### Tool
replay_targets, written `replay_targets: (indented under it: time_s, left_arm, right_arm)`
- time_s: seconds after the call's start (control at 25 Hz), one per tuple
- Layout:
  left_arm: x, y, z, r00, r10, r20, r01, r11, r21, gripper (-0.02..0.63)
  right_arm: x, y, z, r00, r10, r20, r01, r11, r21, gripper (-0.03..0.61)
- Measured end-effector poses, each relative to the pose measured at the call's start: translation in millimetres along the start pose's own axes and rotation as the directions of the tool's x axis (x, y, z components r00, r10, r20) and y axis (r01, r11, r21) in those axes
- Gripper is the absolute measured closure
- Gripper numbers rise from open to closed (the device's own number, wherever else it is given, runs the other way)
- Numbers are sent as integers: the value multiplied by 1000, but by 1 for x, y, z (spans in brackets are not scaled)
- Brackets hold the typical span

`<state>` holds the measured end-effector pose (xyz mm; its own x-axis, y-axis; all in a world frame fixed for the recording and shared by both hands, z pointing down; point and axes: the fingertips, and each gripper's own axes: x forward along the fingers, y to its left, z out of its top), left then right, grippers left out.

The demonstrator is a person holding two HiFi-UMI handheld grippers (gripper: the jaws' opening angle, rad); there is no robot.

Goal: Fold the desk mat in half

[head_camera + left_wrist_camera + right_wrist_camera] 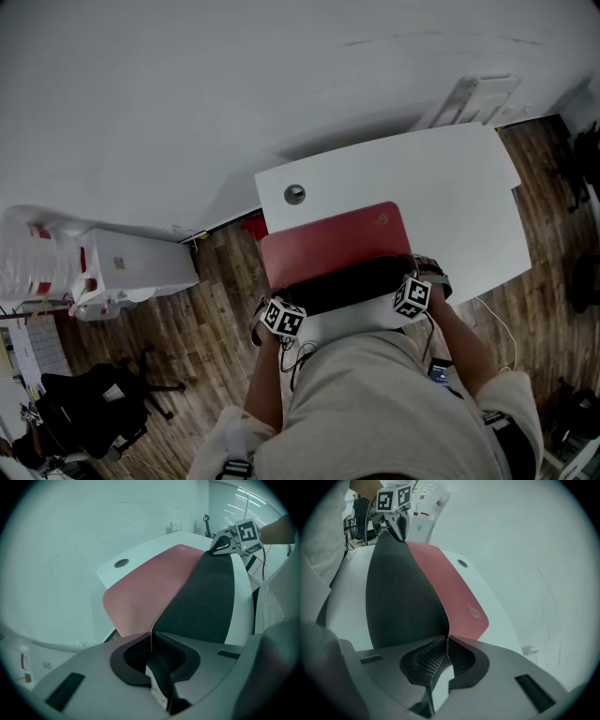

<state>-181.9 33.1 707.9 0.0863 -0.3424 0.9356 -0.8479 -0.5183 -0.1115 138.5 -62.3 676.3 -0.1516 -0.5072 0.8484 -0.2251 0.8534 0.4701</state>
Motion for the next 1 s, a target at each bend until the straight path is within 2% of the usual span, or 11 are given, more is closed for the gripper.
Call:
replay_targets:
  time_s: [1.0]
  left_arm:
    - [3,21,26,998,56,-21,-55,998,5,575]
  right_arm:
    - [11,-17,0,999,-7,44,5,999,48,528]
